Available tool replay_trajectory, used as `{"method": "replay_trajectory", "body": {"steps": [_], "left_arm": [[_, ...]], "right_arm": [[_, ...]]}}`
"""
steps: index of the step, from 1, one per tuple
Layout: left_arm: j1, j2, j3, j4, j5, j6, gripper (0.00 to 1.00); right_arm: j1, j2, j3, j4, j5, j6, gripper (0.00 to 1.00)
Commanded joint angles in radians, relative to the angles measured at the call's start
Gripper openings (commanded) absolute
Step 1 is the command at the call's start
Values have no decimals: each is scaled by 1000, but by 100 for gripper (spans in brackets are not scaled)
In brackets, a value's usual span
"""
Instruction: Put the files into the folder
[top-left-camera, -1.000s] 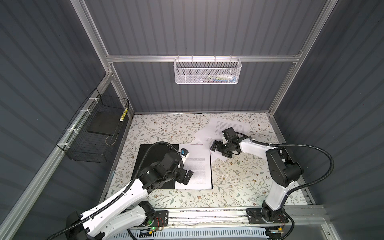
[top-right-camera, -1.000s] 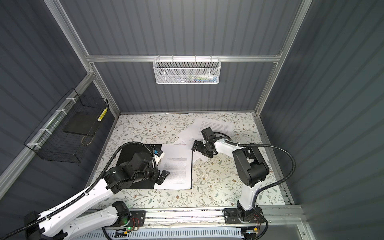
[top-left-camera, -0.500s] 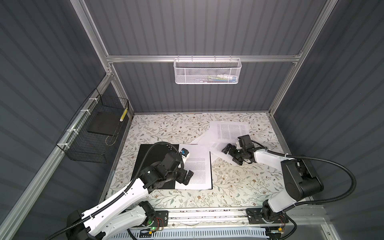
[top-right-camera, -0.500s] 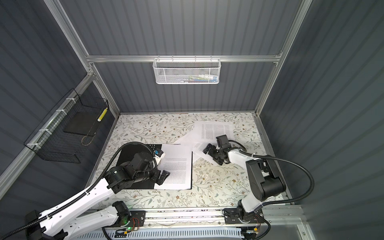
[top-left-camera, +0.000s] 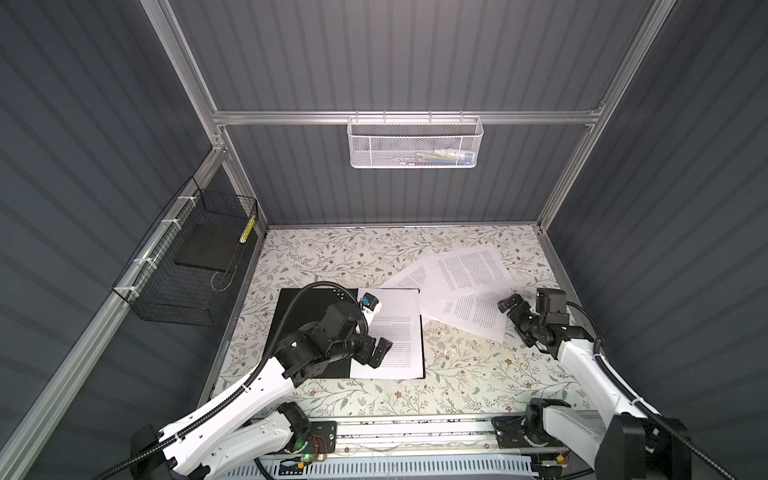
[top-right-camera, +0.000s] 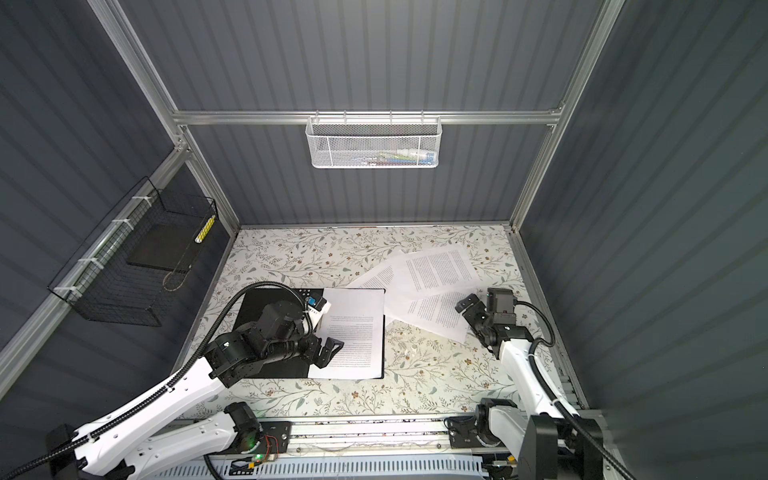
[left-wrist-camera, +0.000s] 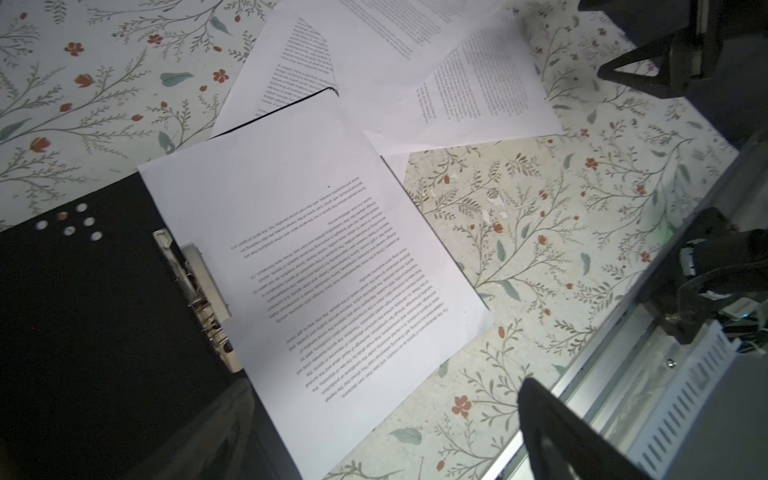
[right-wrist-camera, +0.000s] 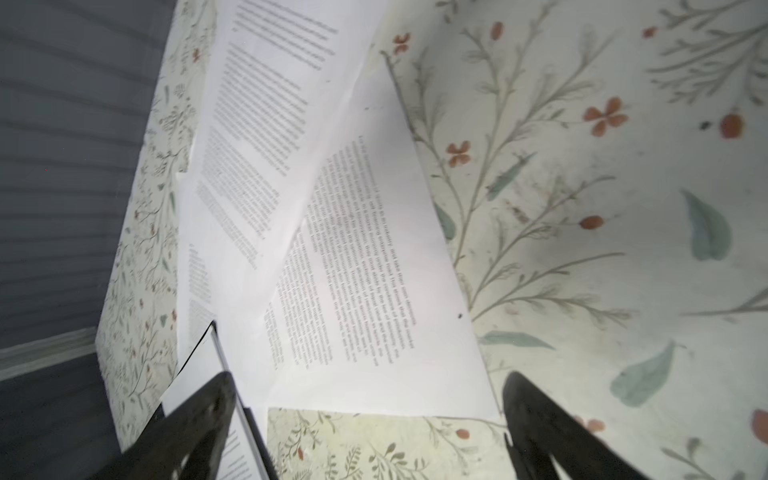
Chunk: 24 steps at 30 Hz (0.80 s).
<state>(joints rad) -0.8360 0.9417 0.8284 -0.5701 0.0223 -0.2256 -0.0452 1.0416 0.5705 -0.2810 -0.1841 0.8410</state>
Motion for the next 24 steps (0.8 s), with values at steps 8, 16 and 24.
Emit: {"method": "replay_trajectory", "body": {"steps": [8, 16, 24], "left_arm": [[9, 573, 287, 236, 330, -135, 100], [-23, 1046, 680, 174, 367, -99, 100], [-32, 1251, 854, 138, 396, -87, 100]], "right_arm": [[107, 84, -22, 77, -140, -17, 99], [24, -124, -109, -43, -139, -31, 99], [-74, -219, -267, -18, -297, 3, 99]]}}
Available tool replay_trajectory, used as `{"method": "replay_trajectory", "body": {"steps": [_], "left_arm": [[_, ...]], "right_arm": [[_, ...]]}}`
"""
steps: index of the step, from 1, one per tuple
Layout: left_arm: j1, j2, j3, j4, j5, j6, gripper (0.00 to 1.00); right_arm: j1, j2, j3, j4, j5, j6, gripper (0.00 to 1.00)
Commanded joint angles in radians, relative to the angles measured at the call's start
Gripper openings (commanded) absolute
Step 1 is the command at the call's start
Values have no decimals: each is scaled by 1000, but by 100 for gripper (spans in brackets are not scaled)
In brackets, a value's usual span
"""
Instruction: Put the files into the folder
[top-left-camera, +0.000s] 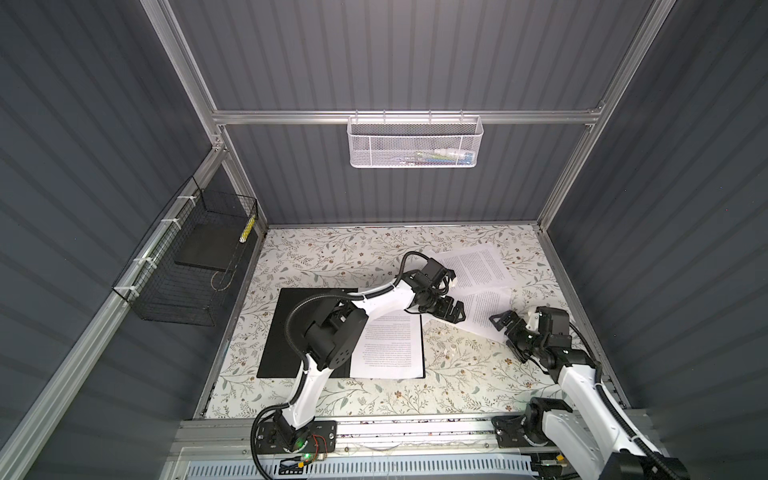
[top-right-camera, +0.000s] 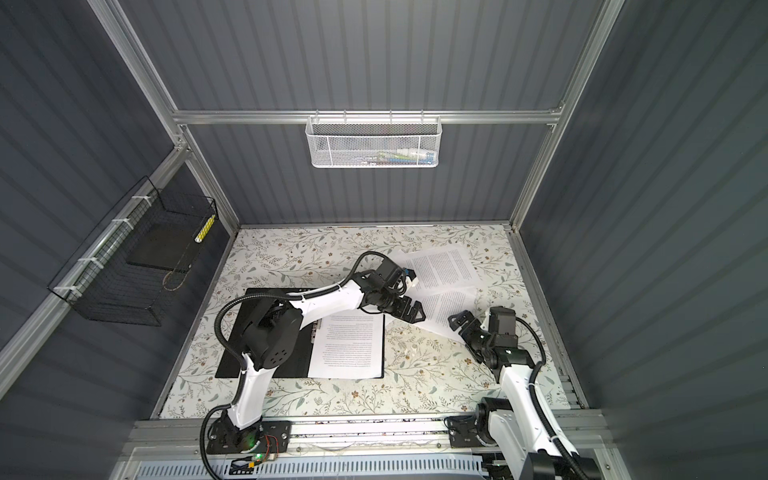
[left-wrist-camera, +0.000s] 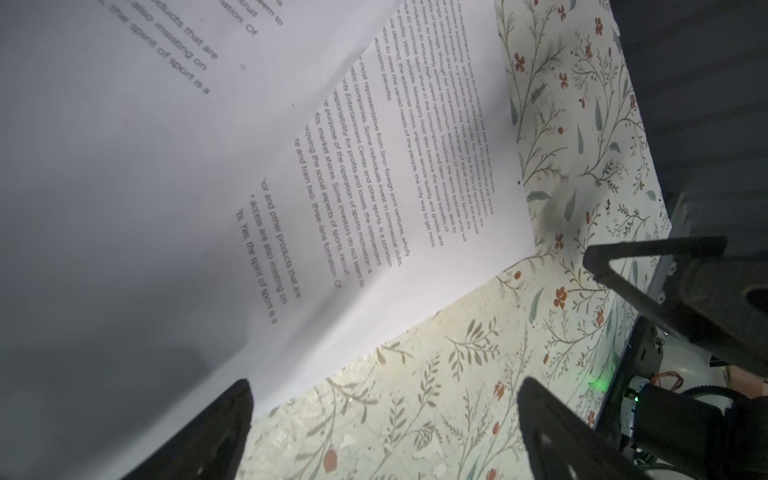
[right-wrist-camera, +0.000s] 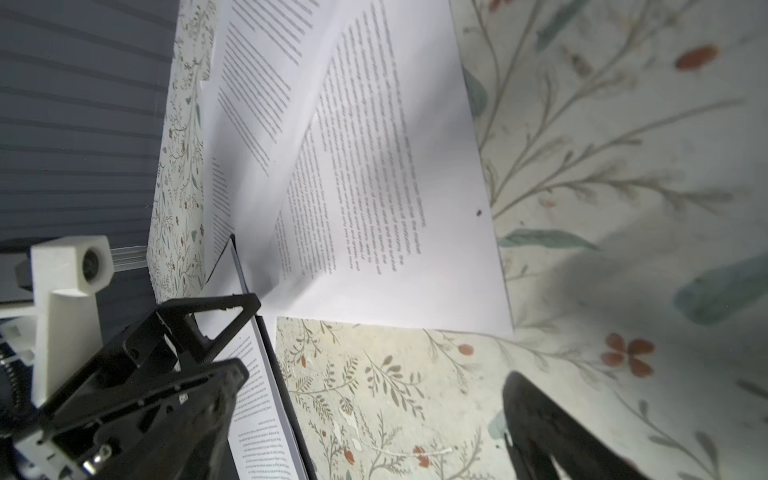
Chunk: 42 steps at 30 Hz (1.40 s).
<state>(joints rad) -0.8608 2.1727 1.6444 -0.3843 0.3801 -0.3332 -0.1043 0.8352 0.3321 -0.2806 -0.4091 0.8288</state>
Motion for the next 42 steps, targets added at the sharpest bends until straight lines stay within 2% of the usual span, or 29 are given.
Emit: {"method": "replay_trajectory", "body": {"steps": [1, 6, 13, 14, 24, 28, 38, 42], "left_arm": [[-10, 29, 45, -52, 42, 24, 100], [-23, 62, 49, -66, 52, 40, 100], [-37, 111, 73, -88, 63, 53, 100], [-41, 118, 78, -90, 64, 55, 100], [-71, 147, 92, -93, 86, 57, 100], [-76, 144, 86, -96, 86, 63, 100], [-77, 163, 112, -102, 105, 72, 100], [-83, 180, 131, -102, 114, 72, 100]], "right_arm": [[-17, -14, -40, -26, -60, 18, 99], [-31, 22, -66, -20, 15, 57, 99], [-31, 209, 49, -62, 62, 51, 99], [-30, 236, 65, -77, 105, 54, 99], [-31, 405, 140, -66, 189, 70, 99], [-40, 459, 221, -103, 296, 61, 99], [-42, 607, 281, -66, 259, 64, 99], [-13, 644, 304, -65, 238, 76, 99]]}}
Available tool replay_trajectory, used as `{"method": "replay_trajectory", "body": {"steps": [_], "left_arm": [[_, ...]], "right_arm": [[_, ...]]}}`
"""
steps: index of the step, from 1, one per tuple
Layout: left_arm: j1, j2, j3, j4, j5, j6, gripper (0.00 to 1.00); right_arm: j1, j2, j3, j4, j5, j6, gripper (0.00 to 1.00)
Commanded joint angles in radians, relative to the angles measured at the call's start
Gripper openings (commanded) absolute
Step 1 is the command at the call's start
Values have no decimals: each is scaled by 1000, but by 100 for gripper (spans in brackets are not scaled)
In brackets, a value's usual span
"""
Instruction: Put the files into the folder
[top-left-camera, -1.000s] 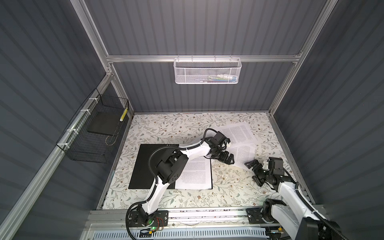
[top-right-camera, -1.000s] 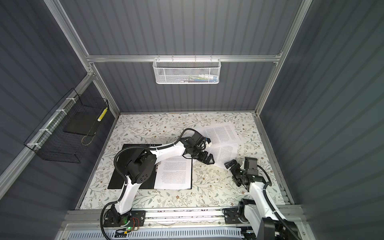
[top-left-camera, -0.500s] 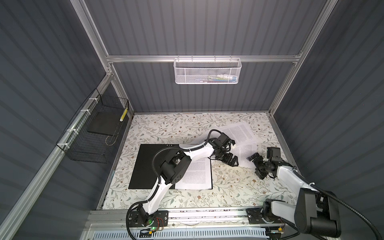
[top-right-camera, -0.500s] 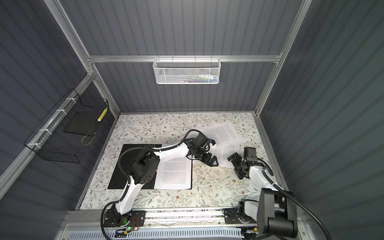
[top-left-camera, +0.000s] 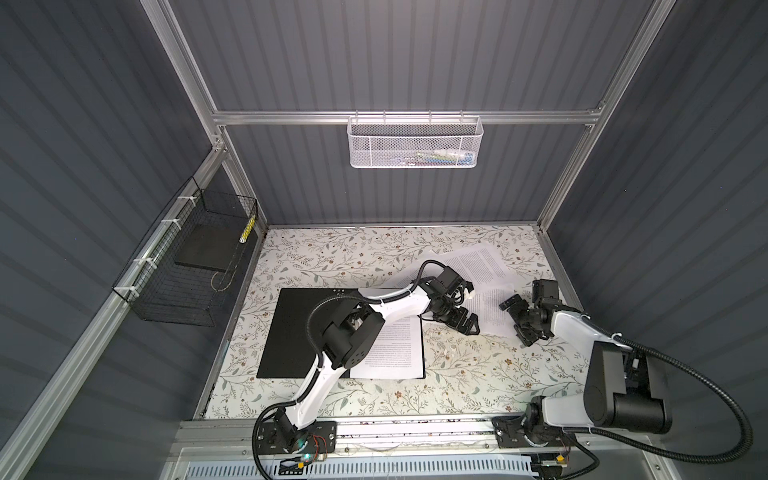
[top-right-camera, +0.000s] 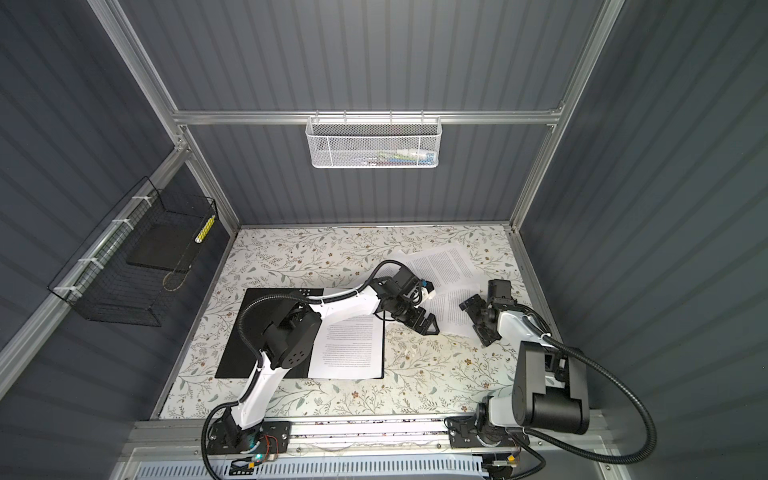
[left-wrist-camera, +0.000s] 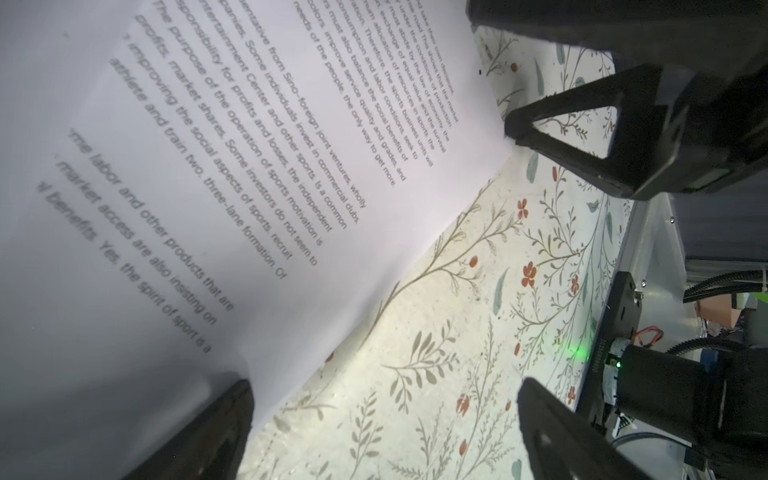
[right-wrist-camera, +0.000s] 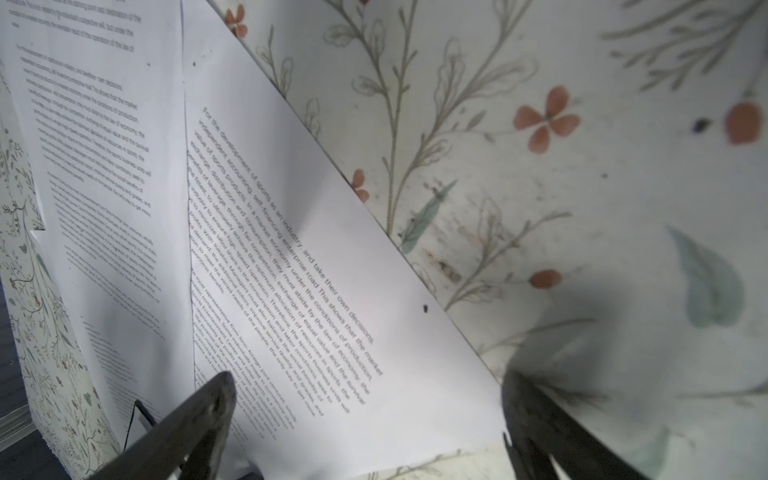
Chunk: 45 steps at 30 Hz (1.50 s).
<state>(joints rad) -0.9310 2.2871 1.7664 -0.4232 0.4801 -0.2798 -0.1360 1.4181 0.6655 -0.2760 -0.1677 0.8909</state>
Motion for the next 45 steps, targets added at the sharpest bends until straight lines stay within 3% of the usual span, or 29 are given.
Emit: {"method": "replay_trajectory", "body": {"steps": [1, 7, 12, 19, 28, 34, 37, 45], "left_arm": [[-14, 68, 14, -64, 15, 19, 100], [-19, 98, 46, -69, 34, 16, 100], [-23, 102, 38, -56, 46, 10, 100], [-24, 110, 22, -32, 52, -6, 100], [-26, 108, 13, 2, 80, -28, 100], [-26, 79, -32, 31, 85, -39, 100], [-26, 70, -46, 50, 87, -53, 100], [-27, 54, -71, 109, 119, -99, 100]], "right_arm": [[31, 61, -23, -80, 8, 18, 99], [43, 69, 7, -47, -75, 15, 99], [45, 89, 4, 119, -276, -25, 99], [56, -2, -86, 308, -335, 95, 99], [105, -96, -249, 496, -233, 244, 99], [107, -68, -309, 670, -179, 307, 99], [127, -77, -357, 763, -93, 353, 98], [188, -64, -430, 889, 25, 446, 79]]}}
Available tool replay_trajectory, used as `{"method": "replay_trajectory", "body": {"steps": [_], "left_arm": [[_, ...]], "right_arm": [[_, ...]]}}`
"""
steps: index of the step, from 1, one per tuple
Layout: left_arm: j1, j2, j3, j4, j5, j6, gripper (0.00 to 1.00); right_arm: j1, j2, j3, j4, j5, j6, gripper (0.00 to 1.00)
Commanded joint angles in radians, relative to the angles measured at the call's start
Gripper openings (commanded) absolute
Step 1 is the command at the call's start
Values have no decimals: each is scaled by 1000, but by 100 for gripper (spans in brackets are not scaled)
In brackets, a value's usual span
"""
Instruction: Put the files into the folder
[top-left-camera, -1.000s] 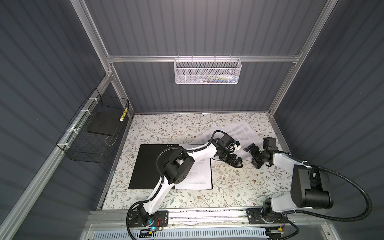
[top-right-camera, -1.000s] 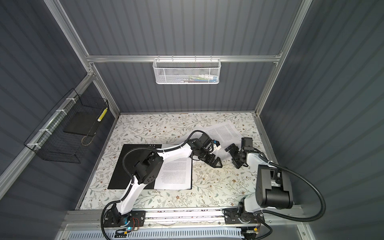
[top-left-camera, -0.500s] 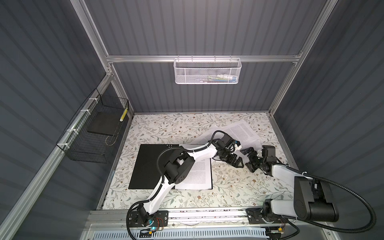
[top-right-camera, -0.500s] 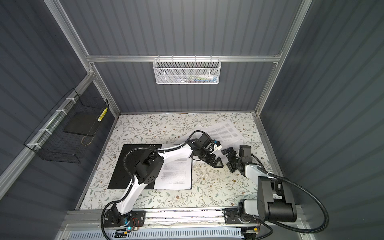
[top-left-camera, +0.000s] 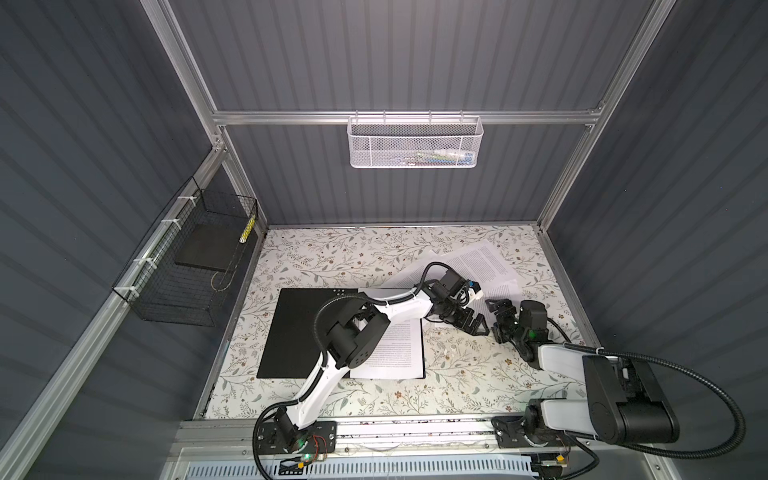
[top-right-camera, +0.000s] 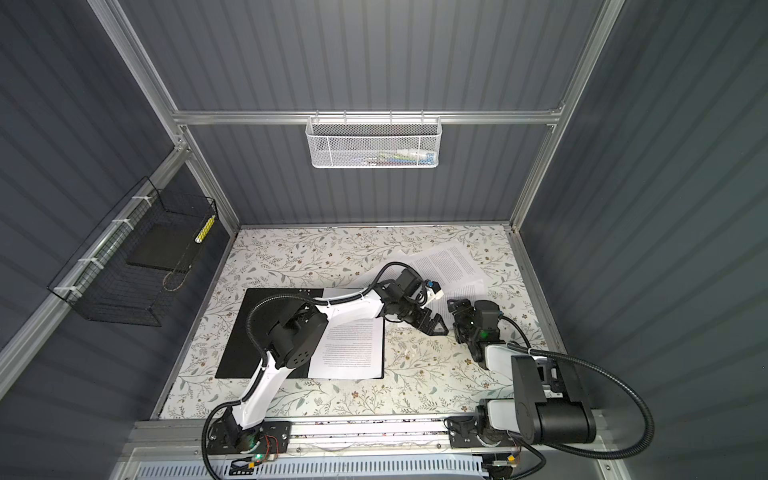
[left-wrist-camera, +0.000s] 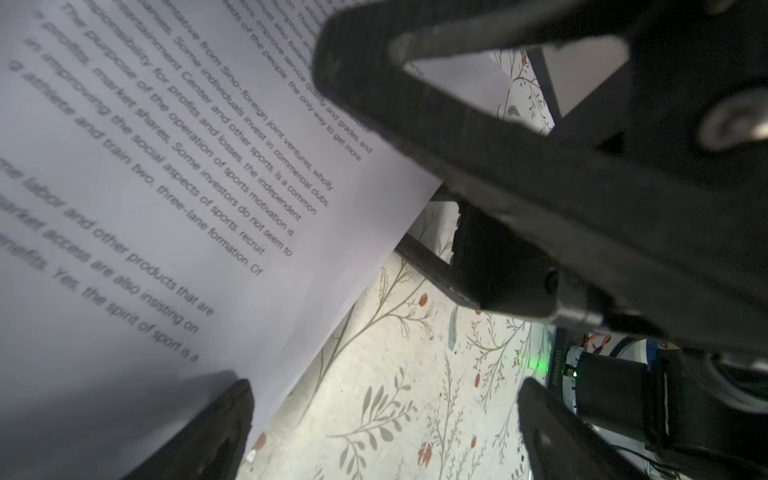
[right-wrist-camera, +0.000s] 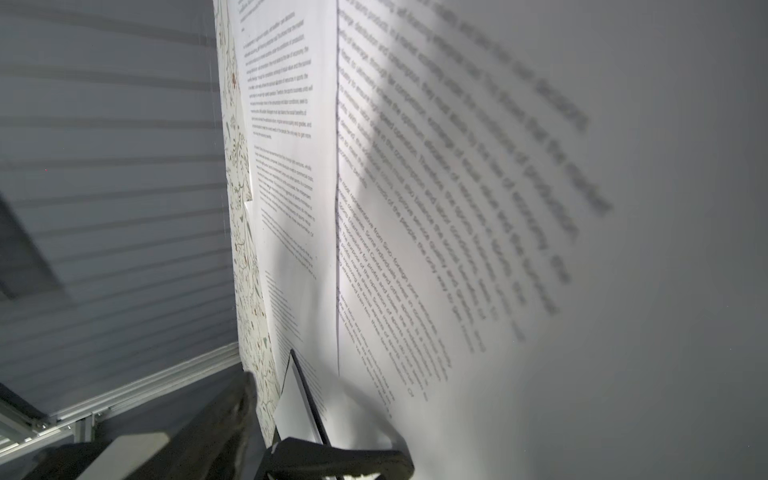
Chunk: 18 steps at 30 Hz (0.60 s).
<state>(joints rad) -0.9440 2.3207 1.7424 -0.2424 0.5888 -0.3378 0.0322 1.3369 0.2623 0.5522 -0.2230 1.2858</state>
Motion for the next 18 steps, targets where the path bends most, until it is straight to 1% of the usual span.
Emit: {"method": "replay_trajectory", "body": {"steps": [1, 4, 6, 9, 13, 16, 18], "left_arm": [[-13, 17, -47, -69, 14, -43, 100], [-13, 13, -45, -66, 18, -45, 100], [-13, 11, -44, -65, 21, -47, 100], [-11, 3, -39, -66, 25, -46, 100], [-11, -13, -20, -64, 39, -58, 100], [-10, -32, 2, -56, 52, -76, 100], [-10, -55, 14, -41, 71, -95, 100]], "right_arm": [[28, 25, -30, 74, 90, 60, 76], [47, 50, -40, 111, 119, 81, 70], [56, 77, -44, 146, 125, 92, 63], [64, 119, -58, 205, 126, 115, 50], [71, 146, -110, 299, 153, 163, 29], [73, 137, -127, 302, 164, 182, 10], [74, 116, -131, 280, 164, 182, 0]]}}
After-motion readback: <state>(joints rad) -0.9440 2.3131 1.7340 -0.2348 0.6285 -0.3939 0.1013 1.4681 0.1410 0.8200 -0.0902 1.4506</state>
